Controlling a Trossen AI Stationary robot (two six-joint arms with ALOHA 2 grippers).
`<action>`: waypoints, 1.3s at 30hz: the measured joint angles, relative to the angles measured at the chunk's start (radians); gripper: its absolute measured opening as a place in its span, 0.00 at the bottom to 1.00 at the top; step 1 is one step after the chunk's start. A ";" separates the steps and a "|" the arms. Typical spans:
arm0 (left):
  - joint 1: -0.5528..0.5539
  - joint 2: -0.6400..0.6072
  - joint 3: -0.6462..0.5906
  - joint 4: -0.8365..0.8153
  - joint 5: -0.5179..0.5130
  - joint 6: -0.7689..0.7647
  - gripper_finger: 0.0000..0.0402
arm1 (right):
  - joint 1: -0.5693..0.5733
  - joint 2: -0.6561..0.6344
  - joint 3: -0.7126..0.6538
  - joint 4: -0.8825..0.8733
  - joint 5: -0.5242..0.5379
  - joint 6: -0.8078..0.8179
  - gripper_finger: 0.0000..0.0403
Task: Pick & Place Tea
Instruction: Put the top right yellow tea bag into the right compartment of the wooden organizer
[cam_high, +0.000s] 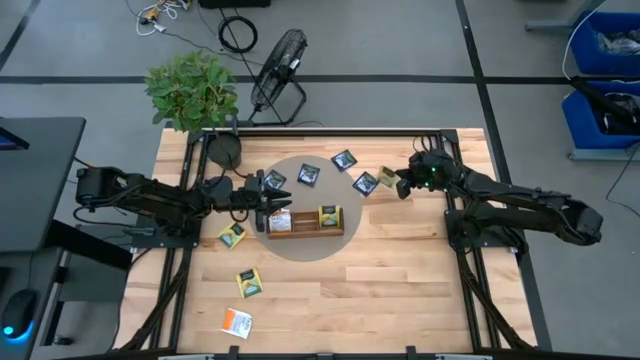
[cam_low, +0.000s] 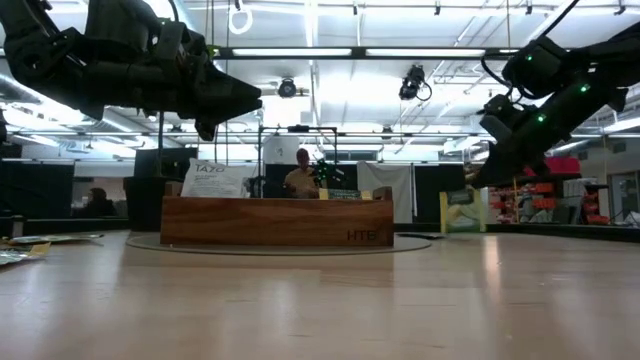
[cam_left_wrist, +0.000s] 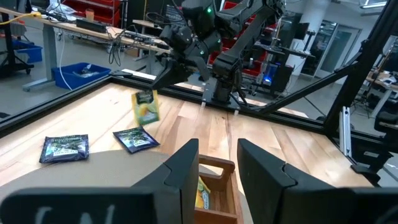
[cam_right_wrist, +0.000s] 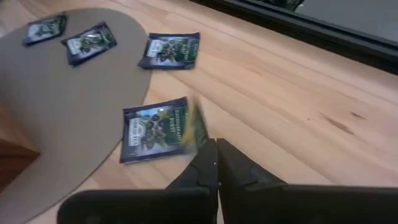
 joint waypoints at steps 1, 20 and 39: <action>0.000 0.000 0.000 0.000 0.000 0.000 0.29 | 0.001 0.000 0.000 -0.002 0.001 0.001 0.00; 0.000 0.000 0.000 -0.001 0.000 0.009 0.29 | 0.100 0.000 0.000 0.001 -0.003 -0.025 0.00; 0.001 0.000 0.000 0.000 0.000 0.011 0.29 | 0.279 0.001 0.001 -0.044 0.156 -0.043 0.00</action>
